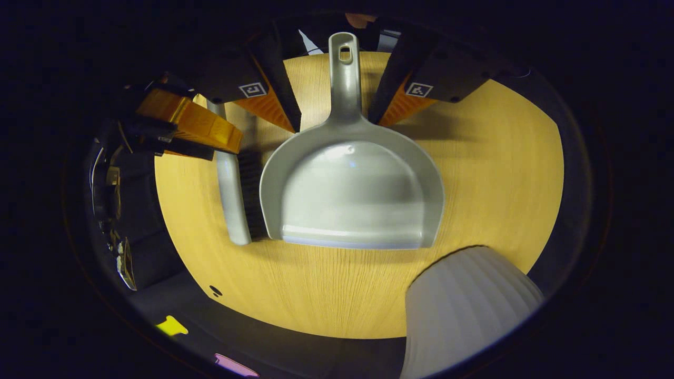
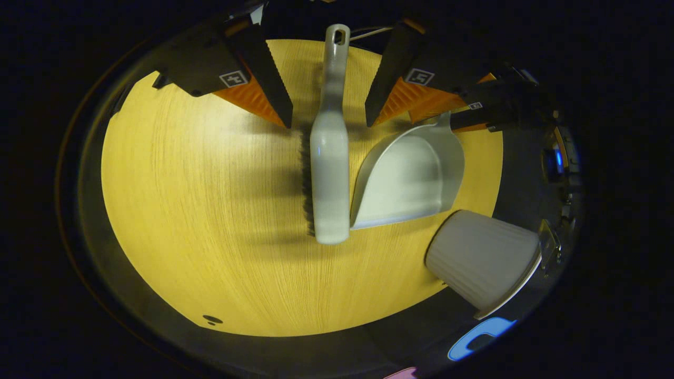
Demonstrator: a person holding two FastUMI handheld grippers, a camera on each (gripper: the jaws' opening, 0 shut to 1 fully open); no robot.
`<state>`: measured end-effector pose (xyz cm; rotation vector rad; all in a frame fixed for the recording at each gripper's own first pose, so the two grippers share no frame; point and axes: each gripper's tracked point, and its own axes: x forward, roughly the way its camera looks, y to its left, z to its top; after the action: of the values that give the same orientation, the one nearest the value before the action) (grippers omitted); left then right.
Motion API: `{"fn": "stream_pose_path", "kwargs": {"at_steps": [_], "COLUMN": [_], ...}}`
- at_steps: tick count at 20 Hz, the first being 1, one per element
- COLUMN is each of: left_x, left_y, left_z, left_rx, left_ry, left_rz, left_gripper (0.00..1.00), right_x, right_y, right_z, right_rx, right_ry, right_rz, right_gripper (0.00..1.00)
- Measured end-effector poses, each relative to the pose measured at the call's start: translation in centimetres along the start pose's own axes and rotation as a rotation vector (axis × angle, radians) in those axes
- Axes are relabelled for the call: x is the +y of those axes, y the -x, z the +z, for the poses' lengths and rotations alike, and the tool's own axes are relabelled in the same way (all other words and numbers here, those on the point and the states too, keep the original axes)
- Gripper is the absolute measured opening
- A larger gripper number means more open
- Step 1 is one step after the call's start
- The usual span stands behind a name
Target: Pick up the small broom and dustpan from the desktop, sweep the trash into the dustpan with the broom, and then empty the trash into the garbage bin.
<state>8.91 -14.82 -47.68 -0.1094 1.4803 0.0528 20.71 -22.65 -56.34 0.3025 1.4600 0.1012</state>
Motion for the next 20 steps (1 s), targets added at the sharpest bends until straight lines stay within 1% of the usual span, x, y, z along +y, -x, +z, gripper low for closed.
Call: {"fn": "stream_pose_path", "kwargs": {"at_steps": [1, 2, 4, 5, 6, 7, 8, 9, 11, 12, 13, 14, 16, 17, 19, 20], "left_x": [0.1, 0.2, 0.0, -0.2, -0.6, -1.0, -1.2, -1.4, -2.5, -3.2, -3.5, -3.4, -2.4, -1.6, -0.6, -0.2], "left_y": [1.1, 2.3, 5.0, 6.1, 7.6, 9.2, 11.0, 13.1, 17.3, 19.5, 21.7, 23.3, 26.2, 27.9, 31.4, 32.8], "left_z": [0.2, 0.3, 0.2, 0.1, 0.1, 0.3, 0.6, 1.4, 3.6, 4.4, 4.8, 5.0, 5.4, 4.9, 4.4, 4.2], "left_rx": [-0.021, -0.047, -0.099, -0.123, -0.156, -0.197, -0.25, -0.333, -0.526, -0.638, -0.751, -0.852, -1.022, -1.097, -1.285, -1.37], "left_ry": [-0.001, -0.008, -0.015, -0.013, -0.011, -0.011, -0.012, -0.011, -0.034, -0.053, -0.07, -0.075, -0.076, -0.077, -0.086, -0.092], "left_rz": [0.004, 0.009, 0.006, -0.005, -0.019, -0.031, -0.038, -0.04, -0.065, -0.091, -0.114, -0.12, -0.108, -0.087, -0.066, -0.05], "left_gripper": [0.78, 0.78, 0.78, 0.78, 0.78, 0.78, 0.78, 0.79, 0.78, 0.78, 0.78, 0.78, 0.78, 0.78, 0.78, 0.77], "right_x": [0.3, 0.4, 1.0, 1.5, 2.0, 2.4, 3.0, 3.5, 4.3, 4.5, 5.1, 5.6, 6.4, 6.5, 6.5, 6.6], "right_y": [1.0, 2.2, 4.8, 6.3, 7.9, 9.6, 11.2, 13.1, 16.9, 19.2, 21.3, 22.2, 24.1, 24.9, 26.0, 26.9], "right_z": [0.6, 1.1, 2.2, 2.9, 3.5, 4.3, 5.1, 6.1, 7.8, 8.8, 9.8, 9.9, 10.7, 10.9, 11.0, 11.1], "right_rx": [-0.034, -0.068, -0.135, -0.171, -0.21, -0.265, -0.321, -0.392, -0.565, -0.686, -0.797, -0.886, -1.006, -1.047, -1.111, -1.143], "right_ry": [0.019, 0.032, 0.034, 0.033, 0.035, 0.045, 0.057, 0.076, 0.121, 0.127, 0.117, 0.112, 0.126, 0.147, 0.192, 0.208], "right_rz": [0.0, -0.006, 0.002, 0.012, 0.019, 0.02, 0.023, 0.029, 0.015, -0.002, 0.007, 0.036, 0.069, 0.052, 0.019, 0.019], "right_gripper": [0.93, 0.98, 0.99, 0.88, 0.88, 0.98, 0.98, 0.98, 0.98, 0.98, 0.98, 0.98, 0.97, 0.97, 0.97, 0.97]}}
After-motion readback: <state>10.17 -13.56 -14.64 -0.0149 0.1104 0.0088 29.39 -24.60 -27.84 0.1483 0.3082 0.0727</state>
